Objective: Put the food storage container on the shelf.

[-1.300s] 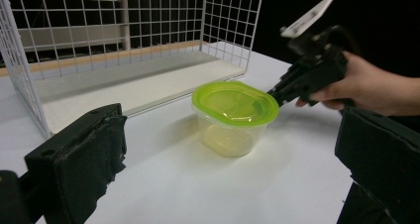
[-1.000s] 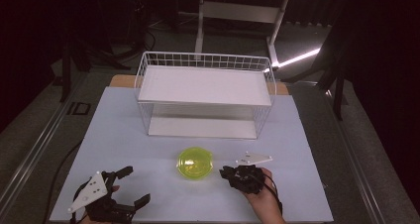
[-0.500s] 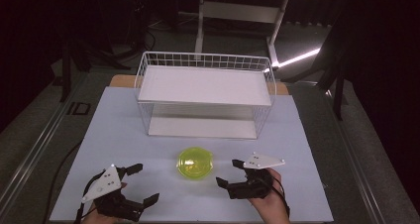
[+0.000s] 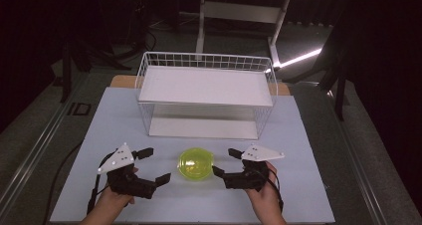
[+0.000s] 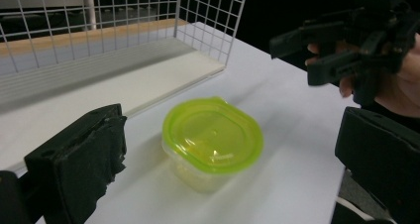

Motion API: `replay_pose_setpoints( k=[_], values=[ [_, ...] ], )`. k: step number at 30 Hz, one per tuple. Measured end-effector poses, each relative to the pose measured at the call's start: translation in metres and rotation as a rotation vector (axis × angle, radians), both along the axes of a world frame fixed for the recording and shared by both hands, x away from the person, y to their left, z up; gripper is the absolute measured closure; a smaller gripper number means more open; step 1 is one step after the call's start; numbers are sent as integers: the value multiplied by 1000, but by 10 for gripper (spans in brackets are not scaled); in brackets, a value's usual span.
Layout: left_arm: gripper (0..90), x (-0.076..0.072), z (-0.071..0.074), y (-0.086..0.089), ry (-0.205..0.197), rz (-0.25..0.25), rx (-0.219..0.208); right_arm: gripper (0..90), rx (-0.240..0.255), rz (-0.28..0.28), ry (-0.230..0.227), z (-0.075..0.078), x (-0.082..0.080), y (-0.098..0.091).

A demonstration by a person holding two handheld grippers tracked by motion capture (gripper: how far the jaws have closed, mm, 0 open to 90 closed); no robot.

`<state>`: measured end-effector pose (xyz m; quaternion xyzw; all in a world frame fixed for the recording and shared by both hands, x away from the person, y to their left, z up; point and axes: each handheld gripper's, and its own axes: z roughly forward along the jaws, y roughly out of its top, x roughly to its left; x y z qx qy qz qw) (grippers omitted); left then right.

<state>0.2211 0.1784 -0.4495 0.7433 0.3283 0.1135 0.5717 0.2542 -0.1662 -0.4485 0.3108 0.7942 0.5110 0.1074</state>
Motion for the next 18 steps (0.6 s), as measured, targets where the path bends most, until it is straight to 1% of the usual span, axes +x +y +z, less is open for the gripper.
replay_pose_setpoints(
  k=[2,4,6,8,10,11,12,13,14,15,16,17,18],
  values=[
    [4,6,-1,-3,3,4,-2,187,-21,-2,2,-2,2,4],
    [4,12,-3,-6,15,3,-19,187,-31,-13,9,-4,4,7],
    [4,17,-5,-8,36,-7,-24,188,-36,-41,34,-6,6,9],
    [4,22,-8,-11,41,-7,-11,187,-37,-49,58,-9,9,10],
    [4,28,-13,-16,58,4,21,141,-33,-61,76,-12,12,13],
    [4,29,-14,-17,62,10,28,135,-19,-78,90,-14,16,14],
    [4,30,-15,-18,67,17,30,136,-3,-77,97,-16,17,15],
    [4,33,-17,-19,79,19,23,136,4,-71,108,-17,18,15],
    [4,36,-20,-20,102,17,13,137,3,-81,115,-18,20,17],
    [4,37,-21,-21,115,22,15,144,0,-83,116,-20,22,18],
    [4,37,-21,-21,115,22,15,144,0,-83,116,-20,22,18],
    [4,42,-27,-24,150,29,19,150,-3,-81,121,-22,23,19],
    [5,43,-29,-25,160,35,18,224,6,-95,147,-26,26,21]
  ],
)
